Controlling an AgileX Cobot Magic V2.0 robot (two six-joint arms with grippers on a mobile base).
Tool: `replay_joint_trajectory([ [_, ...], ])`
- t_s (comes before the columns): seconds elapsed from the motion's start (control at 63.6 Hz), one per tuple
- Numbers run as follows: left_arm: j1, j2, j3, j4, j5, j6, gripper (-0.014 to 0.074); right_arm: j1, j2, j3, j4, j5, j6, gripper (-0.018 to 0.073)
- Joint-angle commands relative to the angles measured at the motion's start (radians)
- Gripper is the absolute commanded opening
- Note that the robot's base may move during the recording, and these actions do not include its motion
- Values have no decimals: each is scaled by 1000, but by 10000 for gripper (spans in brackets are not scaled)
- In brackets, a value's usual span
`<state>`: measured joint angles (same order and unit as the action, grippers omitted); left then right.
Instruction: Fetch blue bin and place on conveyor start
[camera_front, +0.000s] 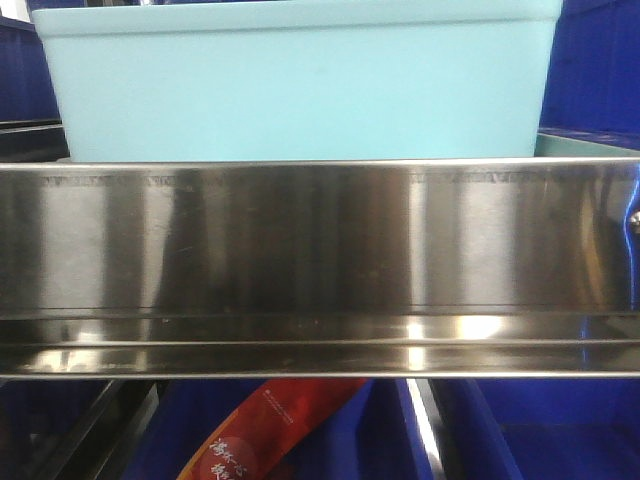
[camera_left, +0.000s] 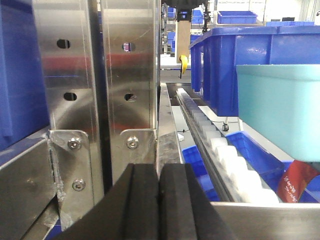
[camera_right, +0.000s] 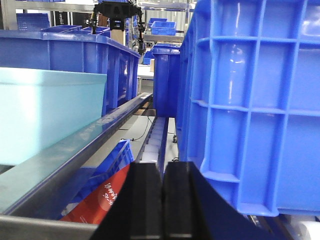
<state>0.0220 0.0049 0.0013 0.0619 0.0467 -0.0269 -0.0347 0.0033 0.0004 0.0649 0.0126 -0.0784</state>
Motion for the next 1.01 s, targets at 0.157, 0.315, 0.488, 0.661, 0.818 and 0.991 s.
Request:
replay_joint_trajectory([
  [0.157,-6,-5,-1,3,-12,1,-111,-4,-3,0,-7,-22,-2,-162],
  [0.315,-6,-5,-1,3,-12,1,-111,-4,-3,0,-7,-22,-2,-162],
  [0.488,-6,-5,-1,3,-12,1,-111,-4,-3,0,-7,-22,-2,-162],
  [0.661,-6,-5,-1,3,-12,1,-111,-4,-3,0,-7,-22,-2,-162],
  [0.818,-6,-5,-1,3,-12,1,-111,-4,-3,0,-7,-22,-2,-162],
  [0.991,-6,-5,-1,3,-41,1,-111,-4,-3,0,-7,-40,-2,-162],
])
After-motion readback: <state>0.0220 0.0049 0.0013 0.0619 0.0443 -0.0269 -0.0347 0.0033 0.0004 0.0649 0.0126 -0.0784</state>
